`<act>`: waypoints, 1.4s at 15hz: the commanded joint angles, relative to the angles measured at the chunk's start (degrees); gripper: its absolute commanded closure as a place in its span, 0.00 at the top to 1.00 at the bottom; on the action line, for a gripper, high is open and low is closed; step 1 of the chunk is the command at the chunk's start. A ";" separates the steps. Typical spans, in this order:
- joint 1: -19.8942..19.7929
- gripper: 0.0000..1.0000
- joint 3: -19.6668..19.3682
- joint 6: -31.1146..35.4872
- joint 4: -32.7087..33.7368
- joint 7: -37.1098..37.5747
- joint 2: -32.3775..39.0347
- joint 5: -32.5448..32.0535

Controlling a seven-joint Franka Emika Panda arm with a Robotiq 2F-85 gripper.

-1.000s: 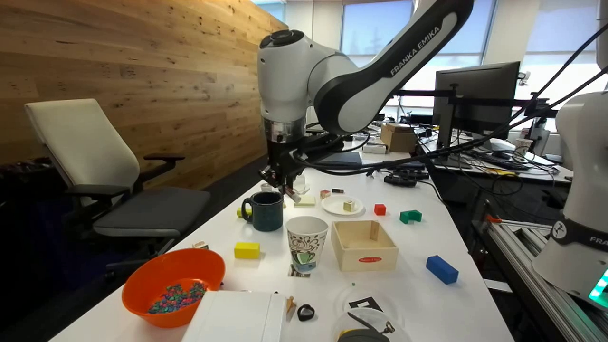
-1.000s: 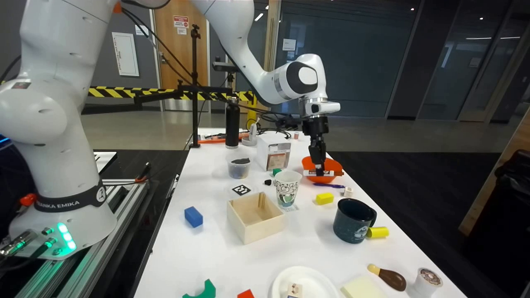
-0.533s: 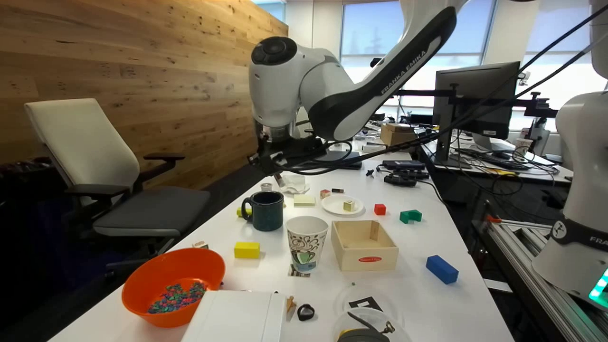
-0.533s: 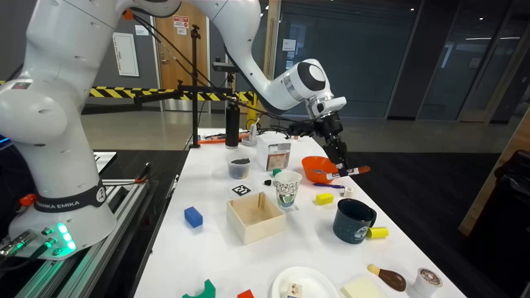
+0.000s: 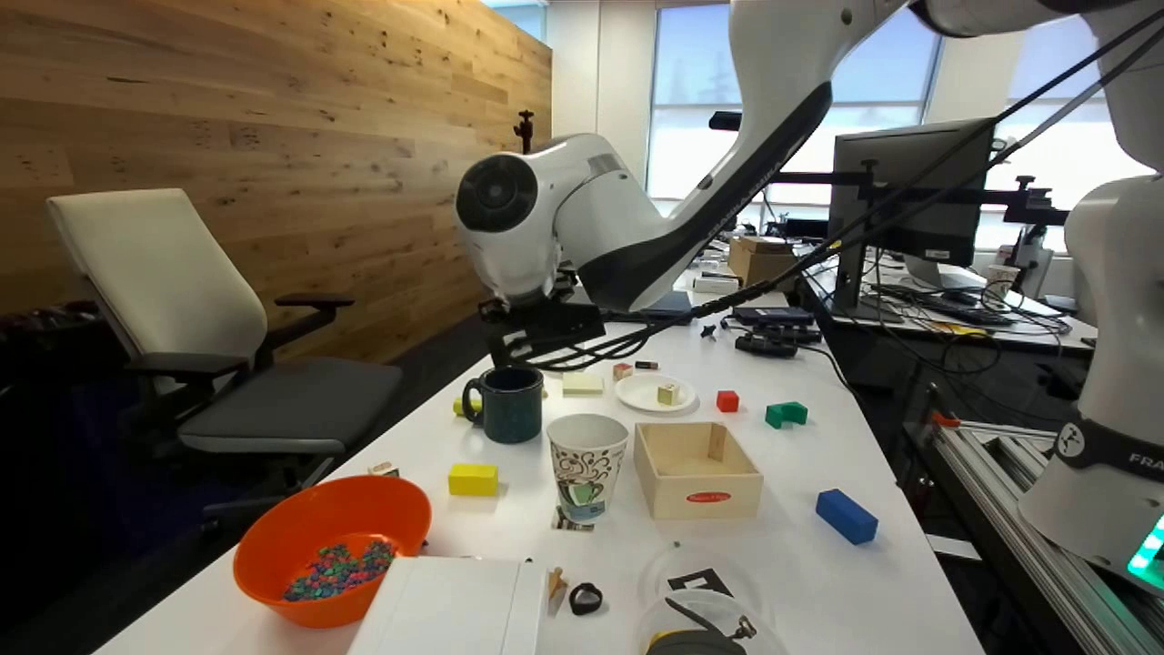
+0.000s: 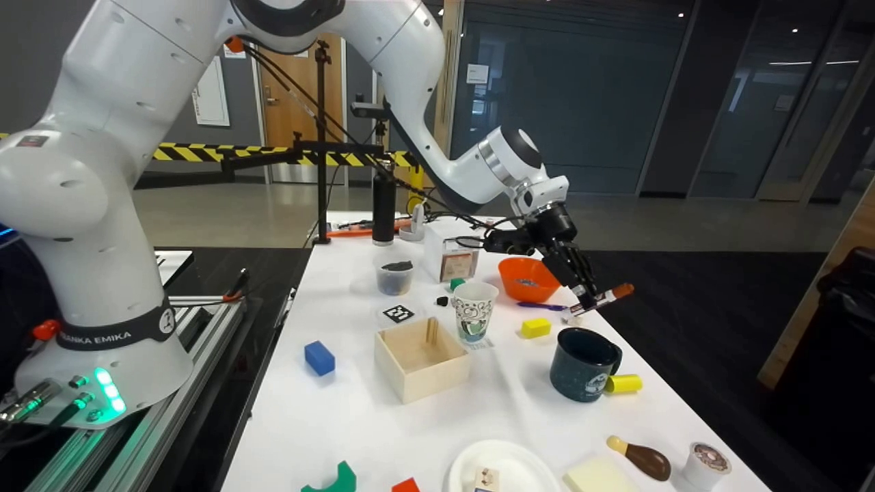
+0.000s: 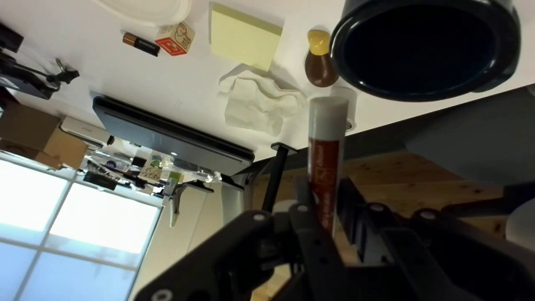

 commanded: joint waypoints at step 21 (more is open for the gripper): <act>-3.58 0.05 5.77 -9.65 17.62 11.96 14.86 -9.64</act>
